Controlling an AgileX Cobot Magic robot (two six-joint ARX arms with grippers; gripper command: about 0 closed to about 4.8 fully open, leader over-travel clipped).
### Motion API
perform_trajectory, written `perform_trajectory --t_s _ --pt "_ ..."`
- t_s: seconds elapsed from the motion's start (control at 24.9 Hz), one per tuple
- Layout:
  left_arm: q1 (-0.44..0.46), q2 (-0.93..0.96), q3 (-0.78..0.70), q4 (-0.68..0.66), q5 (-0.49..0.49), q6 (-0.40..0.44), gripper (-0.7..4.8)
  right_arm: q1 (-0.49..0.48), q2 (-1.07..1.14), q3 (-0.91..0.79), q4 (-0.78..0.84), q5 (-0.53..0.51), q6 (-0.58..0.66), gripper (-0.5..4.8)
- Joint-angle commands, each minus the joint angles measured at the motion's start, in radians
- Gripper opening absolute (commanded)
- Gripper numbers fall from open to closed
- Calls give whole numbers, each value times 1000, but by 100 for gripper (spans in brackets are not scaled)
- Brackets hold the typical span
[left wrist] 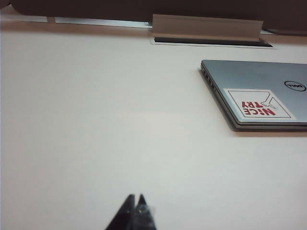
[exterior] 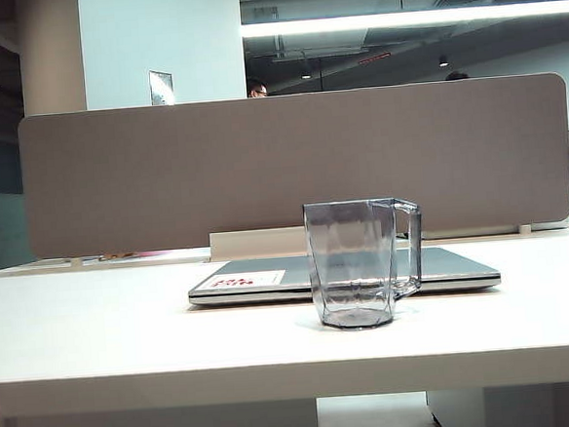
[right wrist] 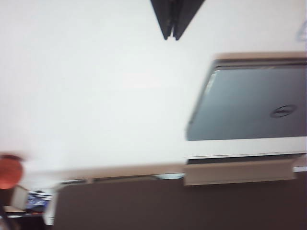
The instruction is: Pick up the water cup and place it on the side of the laptop close to you.
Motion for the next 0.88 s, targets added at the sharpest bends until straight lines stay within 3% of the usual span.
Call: perform_trajectory --t_s 0.04,0.88 --pt "2 1 2 -10 5 -2 -4 -48 -2 -6 23 -63 28 -6" --pt "2 1 2 -10 5 -2 -4 -57 -2 -6 -6 -101 19 -5"
